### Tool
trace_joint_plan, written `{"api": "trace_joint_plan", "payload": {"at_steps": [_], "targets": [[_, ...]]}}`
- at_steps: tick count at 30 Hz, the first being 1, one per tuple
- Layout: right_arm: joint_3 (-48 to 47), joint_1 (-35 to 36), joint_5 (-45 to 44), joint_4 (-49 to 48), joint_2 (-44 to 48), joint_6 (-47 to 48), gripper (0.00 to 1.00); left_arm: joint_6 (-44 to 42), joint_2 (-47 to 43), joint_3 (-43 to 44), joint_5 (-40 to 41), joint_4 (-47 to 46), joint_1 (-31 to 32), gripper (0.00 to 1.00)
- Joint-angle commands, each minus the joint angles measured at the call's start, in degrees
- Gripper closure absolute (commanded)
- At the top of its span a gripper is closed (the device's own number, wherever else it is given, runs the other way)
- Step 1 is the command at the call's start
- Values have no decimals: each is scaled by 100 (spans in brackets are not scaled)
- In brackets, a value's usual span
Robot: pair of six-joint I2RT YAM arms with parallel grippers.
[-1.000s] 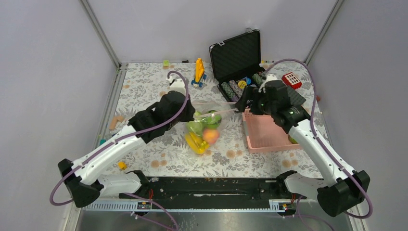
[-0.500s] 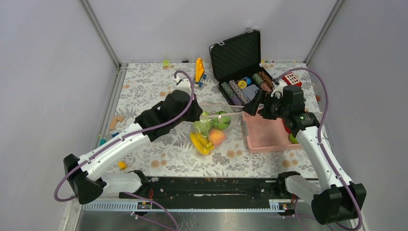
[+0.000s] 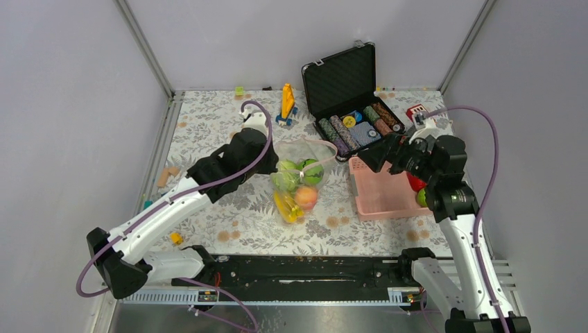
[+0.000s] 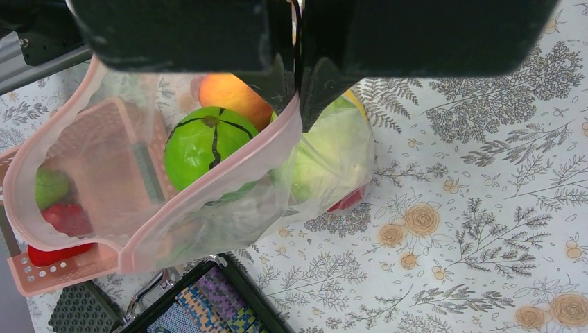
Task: Place the food in the zip-top bag and seal the zipper
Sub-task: Adjust the zipper food storage bag at the center of the board, then pick up the fake vegetable from the bin.
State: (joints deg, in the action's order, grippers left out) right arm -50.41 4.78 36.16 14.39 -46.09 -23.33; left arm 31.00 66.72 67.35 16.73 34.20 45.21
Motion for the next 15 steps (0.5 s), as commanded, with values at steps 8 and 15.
{"api": "trace_joint_plan", "payload": {"at_steps": [8, 15], "targets": [[-1151, -414, -5343, 2110, -2098, -125, 0, -182, -497, -269, 173, -333, -26, 100], [-1216, -912, -6116, 1788, -3215, -535, 0, -217, -632, -459, 288, -406, -38, 100]]}}
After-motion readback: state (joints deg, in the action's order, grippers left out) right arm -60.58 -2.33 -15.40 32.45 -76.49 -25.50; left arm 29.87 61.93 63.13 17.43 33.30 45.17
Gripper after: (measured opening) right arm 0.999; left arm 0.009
